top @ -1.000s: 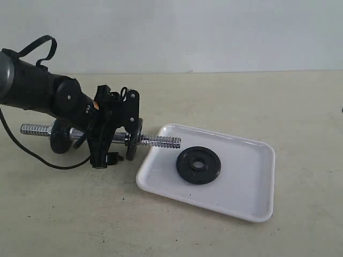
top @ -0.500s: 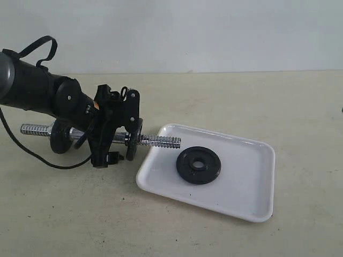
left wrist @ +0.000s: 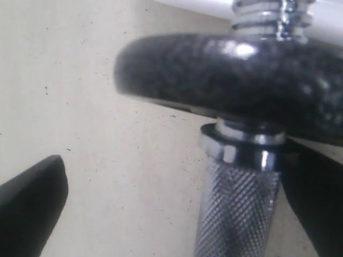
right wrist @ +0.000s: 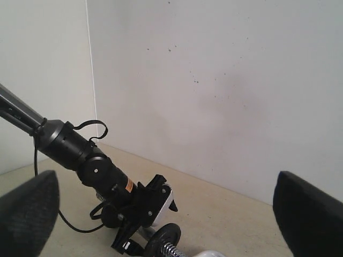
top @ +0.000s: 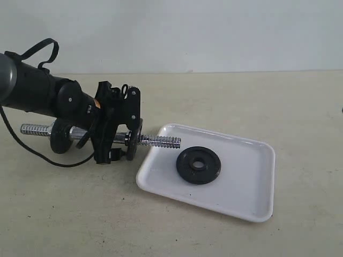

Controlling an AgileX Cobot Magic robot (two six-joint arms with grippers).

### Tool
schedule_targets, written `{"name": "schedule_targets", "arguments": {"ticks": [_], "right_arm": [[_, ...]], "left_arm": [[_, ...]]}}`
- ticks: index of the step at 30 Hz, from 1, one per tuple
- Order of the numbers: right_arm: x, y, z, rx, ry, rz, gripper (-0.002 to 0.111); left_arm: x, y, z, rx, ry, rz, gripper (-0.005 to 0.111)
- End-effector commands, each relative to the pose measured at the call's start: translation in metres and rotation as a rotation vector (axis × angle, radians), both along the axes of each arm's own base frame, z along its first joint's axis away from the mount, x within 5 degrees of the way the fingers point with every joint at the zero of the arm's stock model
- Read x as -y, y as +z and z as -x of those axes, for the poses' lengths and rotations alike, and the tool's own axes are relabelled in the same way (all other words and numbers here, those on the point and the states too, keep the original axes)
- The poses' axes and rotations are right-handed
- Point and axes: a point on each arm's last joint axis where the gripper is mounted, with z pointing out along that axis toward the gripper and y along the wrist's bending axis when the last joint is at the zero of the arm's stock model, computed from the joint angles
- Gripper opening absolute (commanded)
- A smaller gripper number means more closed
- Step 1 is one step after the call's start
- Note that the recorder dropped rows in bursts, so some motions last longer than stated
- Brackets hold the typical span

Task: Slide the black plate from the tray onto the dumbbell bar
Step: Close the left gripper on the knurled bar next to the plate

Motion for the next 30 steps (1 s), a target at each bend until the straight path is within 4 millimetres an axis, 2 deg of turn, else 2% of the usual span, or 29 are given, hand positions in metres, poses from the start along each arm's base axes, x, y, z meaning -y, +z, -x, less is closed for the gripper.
{"name": "schedule_targets", "arguments": {"ticks": [1,15,30], "right_arm": [[0.0003,0.0008,-0.0009,0.001,-0.006,-0.001,0.105],[0.0003,0.0008,-0.0009,0.000,-0.006,-0.002,0.105],[0.0003,0.0008,-0.0009,0.001,-0.006,-0.001,0.105]], "left_arm": [[0.0029,-0.0010,0.0008,0.010,-0.005,0.005,0.110],[0.0029,-0.0011,0.0010,-0.014,0.069,0.055,0.110],[0.0029,-0.0010,0.0008,-0.013,0.071,0.058,0.110]]}}
